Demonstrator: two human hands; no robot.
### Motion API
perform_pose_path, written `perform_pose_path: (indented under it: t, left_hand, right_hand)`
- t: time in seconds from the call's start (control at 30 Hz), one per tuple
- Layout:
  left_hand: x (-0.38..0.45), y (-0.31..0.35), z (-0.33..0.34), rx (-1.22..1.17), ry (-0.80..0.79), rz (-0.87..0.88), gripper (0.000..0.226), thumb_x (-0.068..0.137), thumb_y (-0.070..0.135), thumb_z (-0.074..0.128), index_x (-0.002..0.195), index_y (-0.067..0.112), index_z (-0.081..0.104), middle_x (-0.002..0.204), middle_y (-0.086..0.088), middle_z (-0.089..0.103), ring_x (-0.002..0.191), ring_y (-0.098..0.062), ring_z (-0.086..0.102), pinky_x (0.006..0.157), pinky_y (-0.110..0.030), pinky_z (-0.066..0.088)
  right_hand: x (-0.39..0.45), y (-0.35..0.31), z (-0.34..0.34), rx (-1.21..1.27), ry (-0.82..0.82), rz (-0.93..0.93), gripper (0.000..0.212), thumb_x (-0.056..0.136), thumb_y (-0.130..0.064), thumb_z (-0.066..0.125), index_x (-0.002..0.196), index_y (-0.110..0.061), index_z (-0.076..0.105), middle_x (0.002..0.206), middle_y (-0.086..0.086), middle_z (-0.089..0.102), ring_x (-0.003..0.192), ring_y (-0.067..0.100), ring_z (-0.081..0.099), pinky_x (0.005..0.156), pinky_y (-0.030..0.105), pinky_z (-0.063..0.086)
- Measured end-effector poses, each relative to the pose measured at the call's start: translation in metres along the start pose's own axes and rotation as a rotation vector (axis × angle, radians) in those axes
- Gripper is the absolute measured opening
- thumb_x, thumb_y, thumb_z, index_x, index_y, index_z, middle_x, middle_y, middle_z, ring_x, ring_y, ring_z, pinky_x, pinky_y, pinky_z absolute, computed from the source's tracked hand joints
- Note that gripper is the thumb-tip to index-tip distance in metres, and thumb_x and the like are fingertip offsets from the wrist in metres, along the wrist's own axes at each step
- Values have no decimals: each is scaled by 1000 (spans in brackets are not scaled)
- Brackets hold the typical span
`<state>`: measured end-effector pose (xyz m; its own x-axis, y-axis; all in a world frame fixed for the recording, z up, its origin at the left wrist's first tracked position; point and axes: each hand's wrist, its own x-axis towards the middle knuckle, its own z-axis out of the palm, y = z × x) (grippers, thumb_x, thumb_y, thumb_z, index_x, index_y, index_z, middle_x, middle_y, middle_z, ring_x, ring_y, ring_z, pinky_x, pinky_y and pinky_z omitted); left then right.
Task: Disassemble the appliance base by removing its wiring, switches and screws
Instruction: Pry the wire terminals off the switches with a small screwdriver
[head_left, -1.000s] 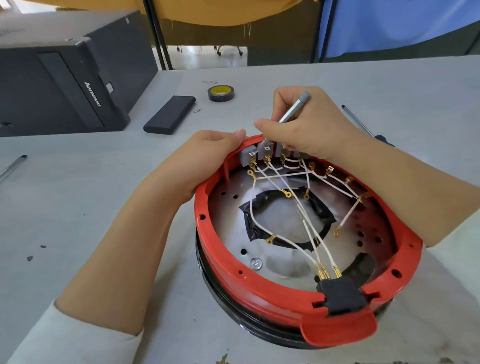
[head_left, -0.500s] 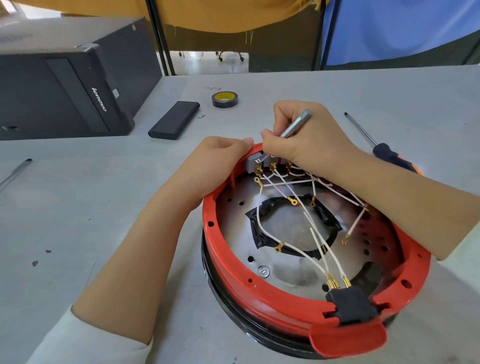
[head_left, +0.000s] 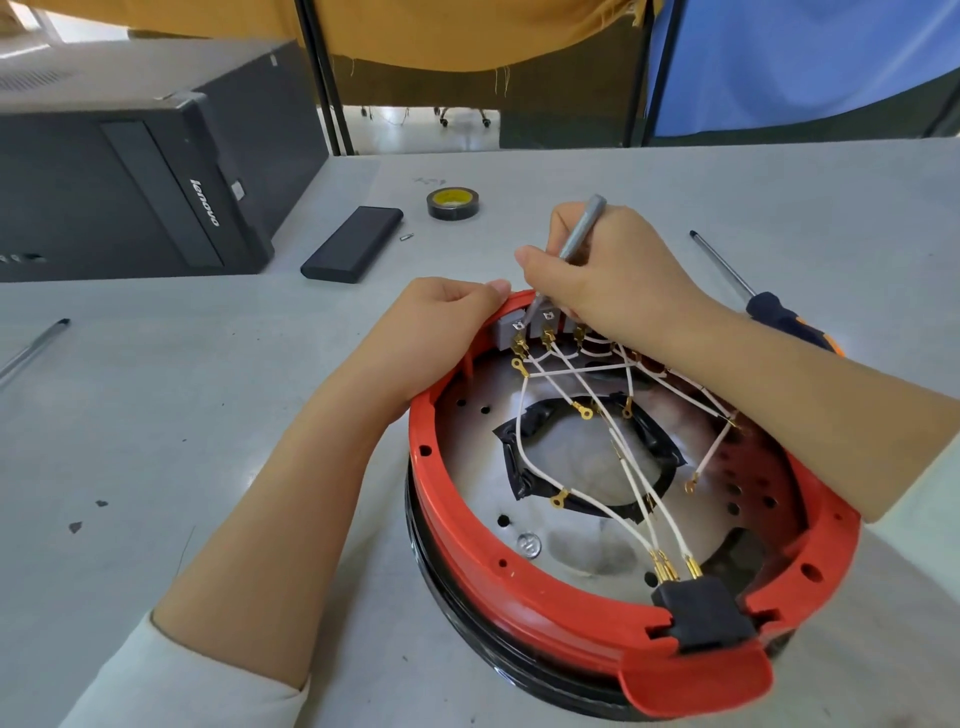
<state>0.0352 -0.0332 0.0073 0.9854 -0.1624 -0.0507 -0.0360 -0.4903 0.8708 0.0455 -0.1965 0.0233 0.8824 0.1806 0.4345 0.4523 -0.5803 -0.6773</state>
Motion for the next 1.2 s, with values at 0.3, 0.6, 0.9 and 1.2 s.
perform_pose_path:
  t: [0.3,0.6,0.9,1.2]
  left_hand:
    - [2,-2,0,-19,1,15,53,93,48,48,97,-3,63,81,-7,52,72,-16,45,71,-29,35]
    - [2,0,2,42,24,6,53,92,49,47,93,0,65,79,-10,55,69,-16,46,61,-27,34]
    - [1,0,0,6,19,20,51,93,48,48,98,2,66,80,-8,54,71,-15,46,66,-28,35]
    - [1,1,1,28,29,23,51,93,47,47,98,0,64,79,-10,56,69,-15,48,61,-27,36]
  right_hand:
    - [-6,1,0,-14,8,-81,37,88,-23,62,60,-23,40,51,-6,43,50,4,47,50,10,35]
    - [9,-3,2,9,-81,83,34,88,-18,57,59,-15,39,53,4,43,40,5,41,45,16,36]
    - [-6,-1,0,-34,16,-67,38,89,-25,61,59,-22,38,50,-6,44,52,9,48,48,13,33]
    - [9,-5,3,14,-80,87,34,88,-17,56,60,-15,38,53,5,41,39,7,38,48,24,36]
